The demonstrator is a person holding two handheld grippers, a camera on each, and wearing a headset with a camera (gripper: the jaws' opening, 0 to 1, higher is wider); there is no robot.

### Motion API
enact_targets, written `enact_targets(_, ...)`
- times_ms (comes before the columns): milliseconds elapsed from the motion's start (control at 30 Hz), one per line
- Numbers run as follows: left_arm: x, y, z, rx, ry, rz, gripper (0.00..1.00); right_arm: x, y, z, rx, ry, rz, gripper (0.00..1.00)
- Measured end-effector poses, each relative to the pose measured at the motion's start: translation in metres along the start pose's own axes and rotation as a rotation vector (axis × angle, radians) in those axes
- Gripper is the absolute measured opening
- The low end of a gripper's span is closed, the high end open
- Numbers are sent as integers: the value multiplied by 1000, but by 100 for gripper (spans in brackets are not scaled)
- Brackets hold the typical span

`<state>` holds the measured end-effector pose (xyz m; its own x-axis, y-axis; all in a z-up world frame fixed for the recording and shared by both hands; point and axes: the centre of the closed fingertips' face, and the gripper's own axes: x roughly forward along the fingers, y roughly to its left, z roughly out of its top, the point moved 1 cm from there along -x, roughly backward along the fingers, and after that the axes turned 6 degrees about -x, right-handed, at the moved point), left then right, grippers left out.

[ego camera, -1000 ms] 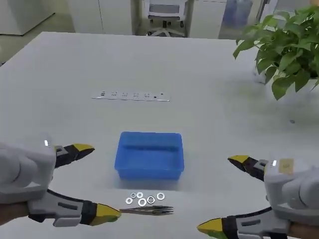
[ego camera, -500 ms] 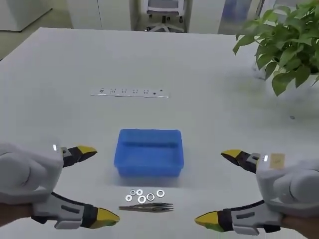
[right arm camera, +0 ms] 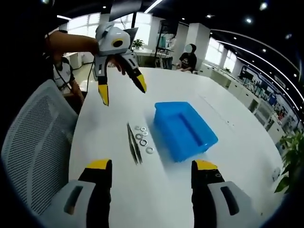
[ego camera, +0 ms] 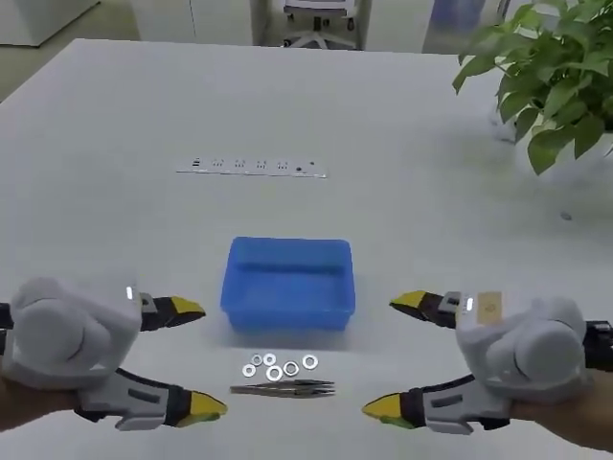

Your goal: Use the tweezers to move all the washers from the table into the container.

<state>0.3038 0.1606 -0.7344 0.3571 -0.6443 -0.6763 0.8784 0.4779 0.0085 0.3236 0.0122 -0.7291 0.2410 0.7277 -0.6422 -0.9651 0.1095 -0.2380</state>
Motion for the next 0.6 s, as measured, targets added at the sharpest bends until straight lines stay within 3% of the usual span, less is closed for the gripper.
enact_targets(200,11,-3,-11,41,48,-35,56,16,8,0,-94,32,61,60)
enact_targets(533,29,-4,-23,81,104,-78,39,38,19,-4,-165,65,147,43)
enact_targets(600,32,-3,-26,119,125,-77,31,43,20,-7,-200,84,160,38)
